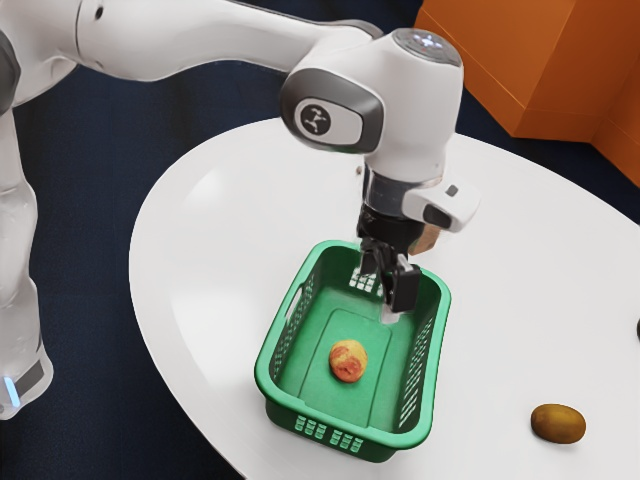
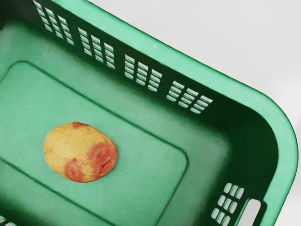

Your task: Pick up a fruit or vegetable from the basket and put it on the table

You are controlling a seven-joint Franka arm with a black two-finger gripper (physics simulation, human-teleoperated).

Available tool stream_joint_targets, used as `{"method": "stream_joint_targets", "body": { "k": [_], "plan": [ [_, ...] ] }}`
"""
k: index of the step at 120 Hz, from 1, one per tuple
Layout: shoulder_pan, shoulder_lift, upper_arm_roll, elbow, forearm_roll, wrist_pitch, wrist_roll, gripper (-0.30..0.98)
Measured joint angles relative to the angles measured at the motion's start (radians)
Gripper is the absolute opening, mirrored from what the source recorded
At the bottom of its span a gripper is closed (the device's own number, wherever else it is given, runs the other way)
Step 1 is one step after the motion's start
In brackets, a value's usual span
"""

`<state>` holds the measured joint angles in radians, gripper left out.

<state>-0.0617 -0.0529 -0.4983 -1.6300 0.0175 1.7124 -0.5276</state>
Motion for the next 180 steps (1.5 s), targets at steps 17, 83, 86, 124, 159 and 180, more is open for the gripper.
{"method": "stream_joint_targets", "body": {
  "k": [17,83,86,124,159,180],
  "plan": [
    [-0.013,0.008,0.012,0.017,0.042,0.019,-0.072,0.69],
    [0.111,0.042,0.111,-0.191,0.017,0.122,-0.199,0.69],
    [0.121,0.04,0.111,-0.201,0.014,0.13,-0.202,0.69],
    [0.036,0.015,0.048,-0.278,-0.046,0.23,-0.226,0.69],
    [0.002,0.008,0.047,-0.3,-0.054,0.261,-0.236,0.69],
    [0.074,0.007,0.047,-0.321,-0.055,0.28,-0.239,0.69]
  ]
}}
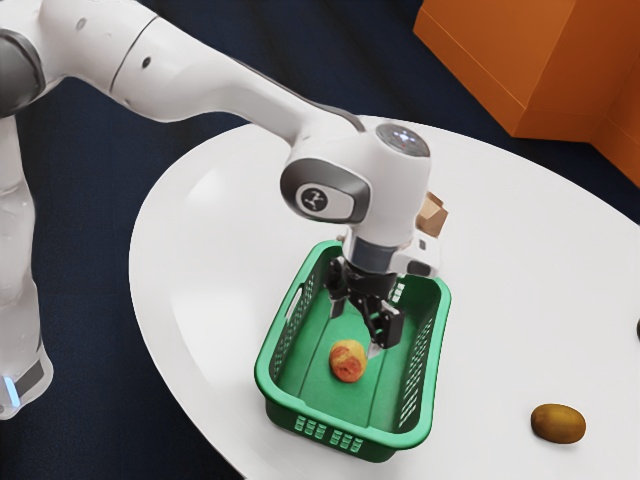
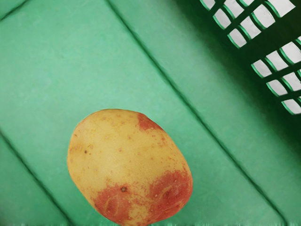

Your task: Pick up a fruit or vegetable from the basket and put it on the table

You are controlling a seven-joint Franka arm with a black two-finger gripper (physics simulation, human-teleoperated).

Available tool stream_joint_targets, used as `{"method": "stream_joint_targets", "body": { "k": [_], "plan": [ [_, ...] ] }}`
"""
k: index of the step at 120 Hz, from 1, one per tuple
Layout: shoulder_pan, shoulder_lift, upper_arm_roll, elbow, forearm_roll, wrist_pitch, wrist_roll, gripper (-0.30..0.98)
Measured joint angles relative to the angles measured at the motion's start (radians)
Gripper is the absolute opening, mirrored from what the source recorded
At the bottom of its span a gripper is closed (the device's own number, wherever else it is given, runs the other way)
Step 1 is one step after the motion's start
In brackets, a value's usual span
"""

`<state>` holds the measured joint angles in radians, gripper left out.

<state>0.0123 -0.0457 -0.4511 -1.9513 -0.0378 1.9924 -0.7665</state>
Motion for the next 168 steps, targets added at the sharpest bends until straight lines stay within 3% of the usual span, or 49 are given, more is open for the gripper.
{"method": "stream_joint_targets", "body": {
  "k": [39,168],
  "plan": [
    [-0.054,0.001,0.004,-0.054,-0.002,0.04,-0.002,0.69],
    [-0.017,0.087,0.043,-0.054,0.003,0.08,0.029,0.69]
  ]
}}
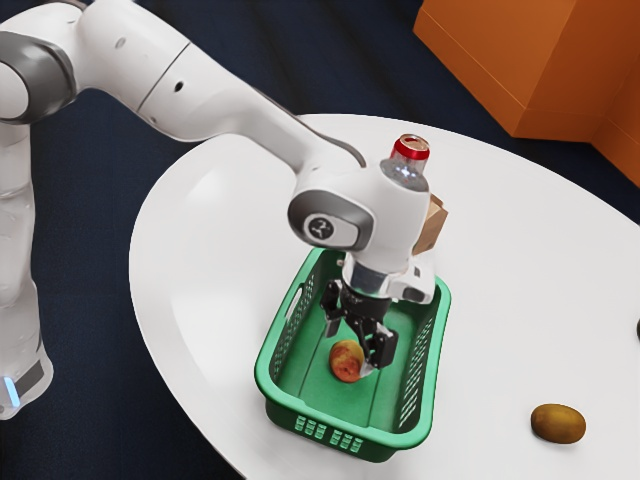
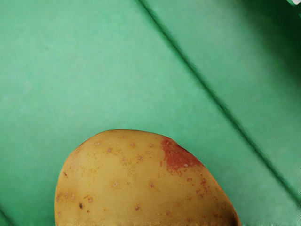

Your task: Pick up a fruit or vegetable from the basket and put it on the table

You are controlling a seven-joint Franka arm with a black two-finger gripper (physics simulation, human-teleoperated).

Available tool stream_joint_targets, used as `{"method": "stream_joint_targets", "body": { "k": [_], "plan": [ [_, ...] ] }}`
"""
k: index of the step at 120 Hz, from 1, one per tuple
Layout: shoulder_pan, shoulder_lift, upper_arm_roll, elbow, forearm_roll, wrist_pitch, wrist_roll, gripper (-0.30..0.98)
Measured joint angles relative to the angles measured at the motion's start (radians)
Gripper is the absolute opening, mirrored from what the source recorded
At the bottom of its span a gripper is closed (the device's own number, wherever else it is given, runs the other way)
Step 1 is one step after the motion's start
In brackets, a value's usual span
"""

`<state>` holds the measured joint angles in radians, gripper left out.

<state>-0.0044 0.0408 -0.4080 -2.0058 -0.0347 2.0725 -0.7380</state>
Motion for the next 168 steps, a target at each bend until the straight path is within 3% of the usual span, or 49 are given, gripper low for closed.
{"method": "stream_joint_targets", "body": {
  "k": [92,122,143,150,168],
  "plan": [
    [0.002,0.015,0.0,-0.045,-0.002,0.069,0.01,0.68],
    [0.002,0.016,0.0,-0.045,0.008,0.077,0.006,0.43],
    [0.001,0.014,0.0,-0.044,0.05,0.077,0.007,0.3],
    [0.002,0.013,-0.001,-0.044,0.055,0.075,0.006,0.21],
    [0.002,0.012,-0.001,-0.043,0.071,0.068,-0.003,0.2]
  ]
}}
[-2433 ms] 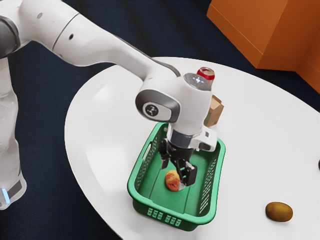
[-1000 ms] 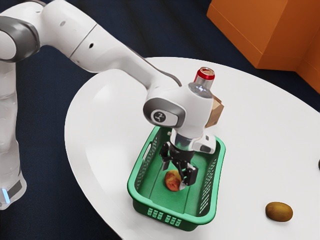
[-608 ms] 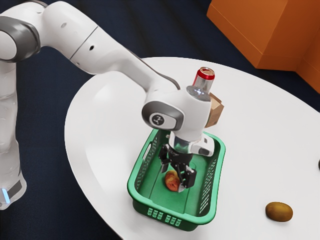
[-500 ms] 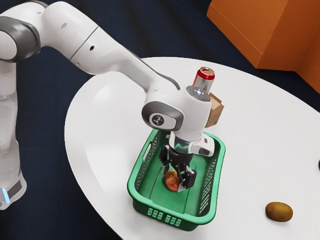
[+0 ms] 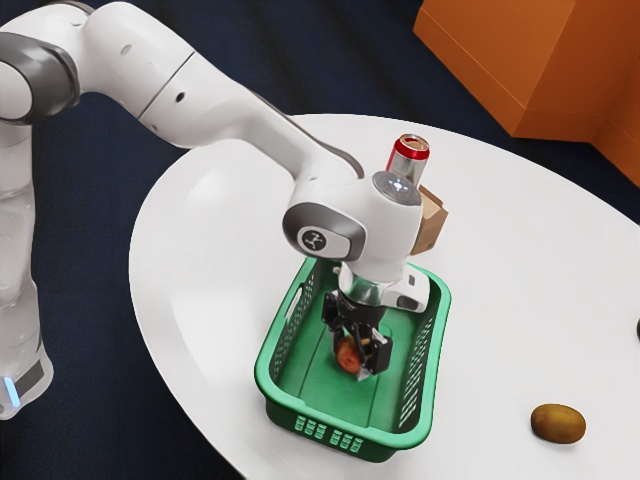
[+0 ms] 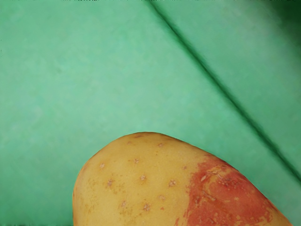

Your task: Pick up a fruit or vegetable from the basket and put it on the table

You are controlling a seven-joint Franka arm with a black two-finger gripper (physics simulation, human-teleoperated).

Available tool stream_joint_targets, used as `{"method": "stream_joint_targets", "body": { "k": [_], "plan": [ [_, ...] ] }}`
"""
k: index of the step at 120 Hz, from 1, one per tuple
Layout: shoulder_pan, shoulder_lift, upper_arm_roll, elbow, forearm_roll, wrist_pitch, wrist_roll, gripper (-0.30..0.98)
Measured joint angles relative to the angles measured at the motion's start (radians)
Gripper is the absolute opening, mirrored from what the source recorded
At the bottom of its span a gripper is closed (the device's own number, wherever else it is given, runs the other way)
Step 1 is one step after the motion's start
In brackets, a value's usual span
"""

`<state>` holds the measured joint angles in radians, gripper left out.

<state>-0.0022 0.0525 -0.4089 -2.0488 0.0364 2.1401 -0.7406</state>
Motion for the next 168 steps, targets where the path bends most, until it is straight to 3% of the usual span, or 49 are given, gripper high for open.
{"method": "stream_joint_targets", "body": {
  "k": [54,69,84,110,122,137,168],
  "plan": [
    [0.007,-0.04,-0.036,0.102,0.017,-0.114,-0.034,0.13],
    [0.012,-0.052,-0.058,0.166,0.019,-0.197,-0.047,0.11],
    [-0.059,-0.058,-0.004,0.204,0.013,-0.286,-0.056,0.12],
    [-0.065,-0.121,0.011,0.229,-0.002,-0.443,-0.068,0.13],
    [0.028,-0.148,0.019,0.223,-0.007,-0.504,-0.069,0.15],
    [0.2,-0.16,-0.057,0.223,-0.012,-0.555,-0.062,0.18],
    [0.446,-0.165,-0.175,0.221,-0.017,-0.601,-0.031,0.23]
  ]
}}
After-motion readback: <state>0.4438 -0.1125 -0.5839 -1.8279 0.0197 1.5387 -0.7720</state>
